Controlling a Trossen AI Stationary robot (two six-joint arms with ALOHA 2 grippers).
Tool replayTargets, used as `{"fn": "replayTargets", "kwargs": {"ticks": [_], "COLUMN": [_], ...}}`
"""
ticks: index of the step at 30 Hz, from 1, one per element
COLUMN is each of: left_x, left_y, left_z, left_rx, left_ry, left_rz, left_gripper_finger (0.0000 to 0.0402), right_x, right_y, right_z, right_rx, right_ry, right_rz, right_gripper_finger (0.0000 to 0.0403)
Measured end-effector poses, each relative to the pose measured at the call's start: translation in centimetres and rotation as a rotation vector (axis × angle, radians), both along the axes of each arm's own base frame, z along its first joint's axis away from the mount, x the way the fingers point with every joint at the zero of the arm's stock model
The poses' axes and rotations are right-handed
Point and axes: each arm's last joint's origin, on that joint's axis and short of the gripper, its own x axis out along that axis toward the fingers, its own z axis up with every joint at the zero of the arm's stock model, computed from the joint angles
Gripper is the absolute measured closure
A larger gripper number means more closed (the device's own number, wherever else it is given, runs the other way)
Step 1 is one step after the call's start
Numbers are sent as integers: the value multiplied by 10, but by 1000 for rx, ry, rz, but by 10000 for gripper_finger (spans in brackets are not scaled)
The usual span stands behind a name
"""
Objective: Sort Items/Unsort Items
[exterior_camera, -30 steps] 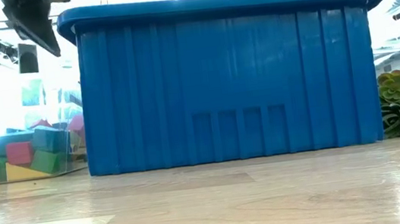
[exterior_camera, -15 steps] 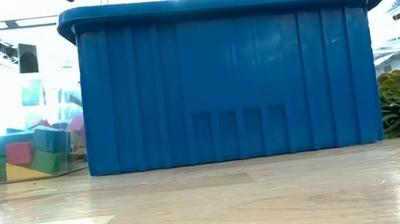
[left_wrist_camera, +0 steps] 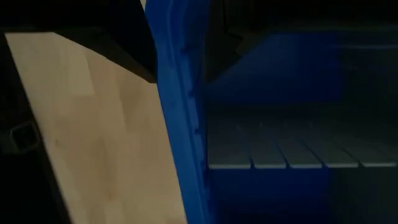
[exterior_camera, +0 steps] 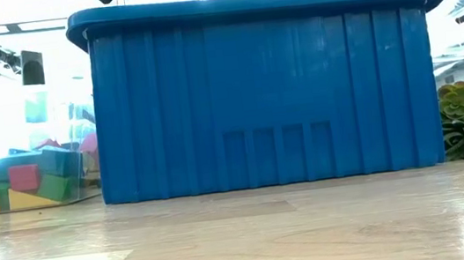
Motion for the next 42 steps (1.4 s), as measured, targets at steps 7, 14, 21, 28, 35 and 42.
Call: {"fn": "replayTargets", "kwargs": {"ticks": [7,14,21,28,35,42], "left_x": [20,21,28,43,51,51], "left_y": [-14,-9,-9,-11,-6,-1], "left_z": [-5,-17,-29,-46,-56,-56], "left_rx": [-49,16,97,209,310,463], "left_ry": [159,267,318,348,377,378], "left_rz": [-27,22,22,13,60,127], "left_gripper_finger": [262,254,253,255,303,305], "right_x": [6,16,21,27,32,32], "right_y": [2,5,5,5,1,-5], "right_z": [-8,-27,-38,-46,-51,-51], "right_rx": [-20,-71,-137,-164,-260,-400], "right_ry": [148,257,318,349,347,340], "right_rz": [-35,-46,-75,-72,-119,-176], "right_gripper_finger": [176,176,184,216,314,319]}}
